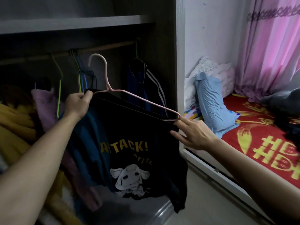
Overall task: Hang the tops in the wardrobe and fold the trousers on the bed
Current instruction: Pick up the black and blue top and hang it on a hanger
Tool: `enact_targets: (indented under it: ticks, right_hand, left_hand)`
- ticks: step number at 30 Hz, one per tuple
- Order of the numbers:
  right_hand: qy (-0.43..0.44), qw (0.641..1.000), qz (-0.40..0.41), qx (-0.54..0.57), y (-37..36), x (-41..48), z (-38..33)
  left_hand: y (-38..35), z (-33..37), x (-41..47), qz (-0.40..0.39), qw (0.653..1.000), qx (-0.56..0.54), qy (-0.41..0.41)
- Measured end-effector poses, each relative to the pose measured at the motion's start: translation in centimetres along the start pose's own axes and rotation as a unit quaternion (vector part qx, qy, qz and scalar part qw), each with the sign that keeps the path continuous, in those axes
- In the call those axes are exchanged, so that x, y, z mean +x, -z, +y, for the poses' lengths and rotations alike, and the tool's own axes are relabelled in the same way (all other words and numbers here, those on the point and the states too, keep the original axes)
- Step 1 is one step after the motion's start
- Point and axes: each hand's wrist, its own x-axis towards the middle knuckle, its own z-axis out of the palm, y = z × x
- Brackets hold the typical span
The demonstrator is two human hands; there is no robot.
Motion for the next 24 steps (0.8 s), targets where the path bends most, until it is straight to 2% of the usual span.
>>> enact_targets:
  ticks: [4, 9, 13, 16, 18, 22, 24]
  right_hand:
    - [-0.015, 0.998, 0.046, 0.026, -0.1, -0.6, -0.2]
    - [-0.105, 0.982, 0.133, 0.079, -1.1, -1.0, -1.4]
    - [-0.054, 0.983, 0.160, 0.071, -1.2, -0.7, -1.1]
    - [0.051, 0.991, 0.126, -0.014, -1.3, -0.9, -0.1]
    - [0.079, 0.992, 0.093, -0.034, -1.3, -0.6, 0.1]
    - [-0.029, 0.995, 0.083, 0.041, -0.5, 2.8, -1.5]
    - [-0.081, 0.991, 0.039, 0.098, -0.1, 5.2, -2.4]
  left_hand:
    - [0.0, -0.9, 0.0, -0.038, 0.999, -0.004, 0.004]
    - [-0.1, -2.4, -0.4, -0.056, 0.997, -0.019, 0.042]
    - [0.0, -2.8, -0.4, -0.068, 0.996, -0.025, 0.051]
    - [-0.2, -1.8, -0.8, -0.098, 0.995, -0.002, 0.001]
    - [-0.8, -0.4, -1.5, -0.112, 0.993, 0.036, -0.033]
    - [-2.8, 1.9, -3.4, -0.119, 0.990, 0.046, -0.068]
    - [-3.6, 2.5, -3.8, -0.133, 0.990, 0.010, -0.053]
